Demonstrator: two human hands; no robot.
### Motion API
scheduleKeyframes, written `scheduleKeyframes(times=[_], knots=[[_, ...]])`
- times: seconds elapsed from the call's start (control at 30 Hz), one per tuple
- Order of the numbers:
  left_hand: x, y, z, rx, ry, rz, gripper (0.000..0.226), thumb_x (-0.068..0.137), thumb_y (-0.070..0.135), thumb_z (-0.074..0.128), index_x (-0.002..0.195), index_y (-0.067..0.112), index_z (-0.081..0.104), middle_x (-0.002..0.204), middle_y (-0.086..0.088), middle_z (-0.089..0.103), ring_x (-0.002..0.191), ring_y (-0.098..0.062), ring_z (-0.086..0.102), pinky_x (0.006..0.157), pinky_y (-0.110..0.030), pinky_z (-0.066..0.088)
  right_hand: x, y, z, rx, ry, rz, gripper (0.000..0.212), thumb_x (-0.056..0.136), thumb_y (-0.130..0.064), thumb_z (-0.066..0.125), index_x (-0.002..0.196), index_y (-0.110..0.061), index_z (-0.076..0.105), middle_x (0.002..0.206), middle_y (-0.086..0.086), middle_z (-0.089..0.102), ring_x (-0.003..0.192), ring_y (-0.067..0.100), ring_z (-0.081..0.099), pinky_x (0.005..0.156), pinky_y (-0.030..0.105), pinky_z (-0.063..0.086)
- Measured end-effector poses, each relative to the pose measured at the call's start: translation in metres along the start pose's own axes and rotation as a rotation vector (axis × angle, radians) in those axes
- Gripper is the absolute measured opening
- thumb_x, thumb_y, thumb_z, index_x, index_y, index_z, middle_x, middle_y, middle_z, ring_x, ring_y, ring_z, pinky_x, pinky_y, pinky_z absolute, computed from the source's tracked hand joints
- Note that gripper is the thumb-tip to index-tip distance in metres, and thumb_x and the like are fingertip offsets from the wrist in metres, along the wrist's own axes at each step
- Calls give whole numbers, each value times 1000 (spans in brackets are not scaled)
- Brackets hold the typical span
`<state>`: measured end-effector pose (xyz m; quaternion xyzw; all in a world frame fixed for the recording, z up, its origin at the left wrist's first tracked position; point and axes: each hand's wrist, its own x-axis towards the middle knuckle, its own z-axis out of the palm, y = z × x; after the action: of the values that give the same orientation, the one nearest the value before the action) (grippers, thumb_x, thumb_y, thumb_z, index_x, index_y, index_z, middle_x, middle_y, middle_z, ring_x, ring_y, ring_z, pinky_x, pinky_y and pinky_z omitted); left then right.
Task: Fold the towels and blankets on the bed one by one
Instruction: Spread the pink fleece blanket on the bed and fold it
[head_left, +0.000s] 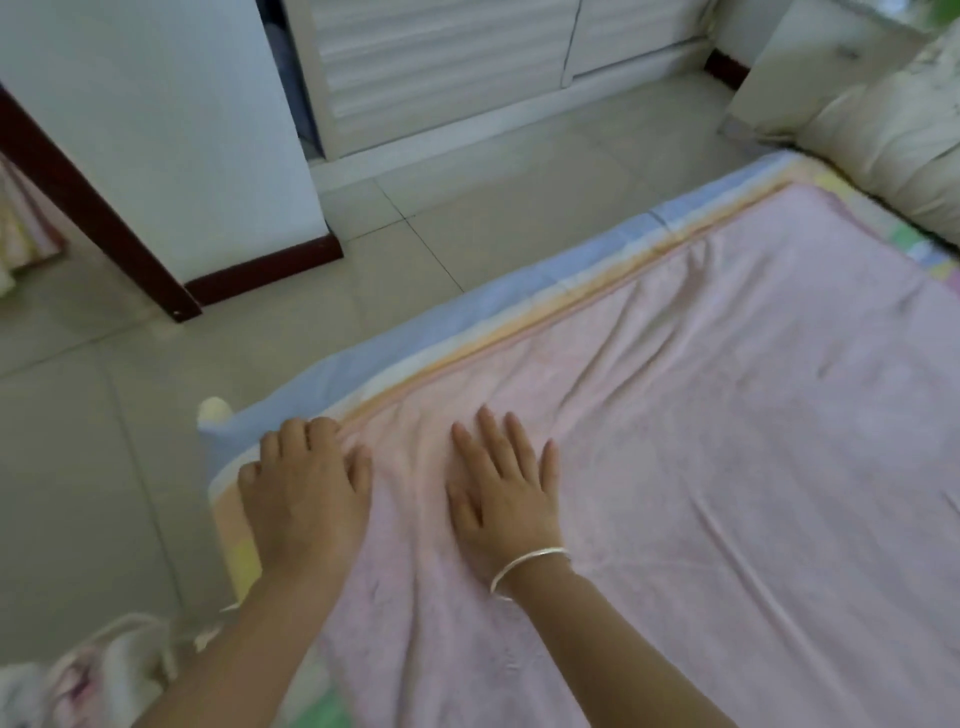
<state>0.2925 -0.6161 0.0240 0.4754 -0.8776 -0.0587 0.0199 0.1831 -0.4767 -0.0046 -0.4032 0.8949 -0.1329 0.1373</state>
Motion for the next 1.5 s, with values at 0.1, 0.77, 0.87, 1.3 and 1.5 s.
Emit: scheduleKeyframes(times=[0.1,0.77,0.87,1.3,1.5], knots=[[-25,15,-16,-125,-81,-21,15,85,28,64,94,17,58,90,-7,63,79,-35,61,62,-39,44,2,5,-22,330,30,106,46,89,-35,48,135,-27,52,146,-6,45,139,16,34,116,37,21],[-604,367,-42,-617,-963,821,18,93,32,51,81,32,64,66,17,66,64,5,60,78,-25,54,-692,369,-158,877,273,1326,43,87,-41,67,87,1,69,73,16,63,75,27,57,51,15,35],[-716,416,-37,-504,-854,944,15,91,29,50,86,34,64,75,18,67,78,-2,63,78,-26,51,-847,400,-153,890,380,1440,25,90,-27,66,79,-4,68,72,15,58,73,23,50,49,10,33],[-1023,524,-7,37,-738,1898,43,94,16,46,136,23,48,136,2,50,126,-21,44,105,-33,33,-1107,419,-71,970,403,1727,26,90,-37,62,68,-24,61,64,-7,59,68,13,53,64,19,44],[-1014,546,32,598,-542,1971,41,90,14,51,130,21,48,130,-3,47,119,-24,46,98,-35,35,-1092,428,-45,1046,257,1666,31,77,-45,68,92,-28,47,107,0,62,101,19,60,80,26,45]])
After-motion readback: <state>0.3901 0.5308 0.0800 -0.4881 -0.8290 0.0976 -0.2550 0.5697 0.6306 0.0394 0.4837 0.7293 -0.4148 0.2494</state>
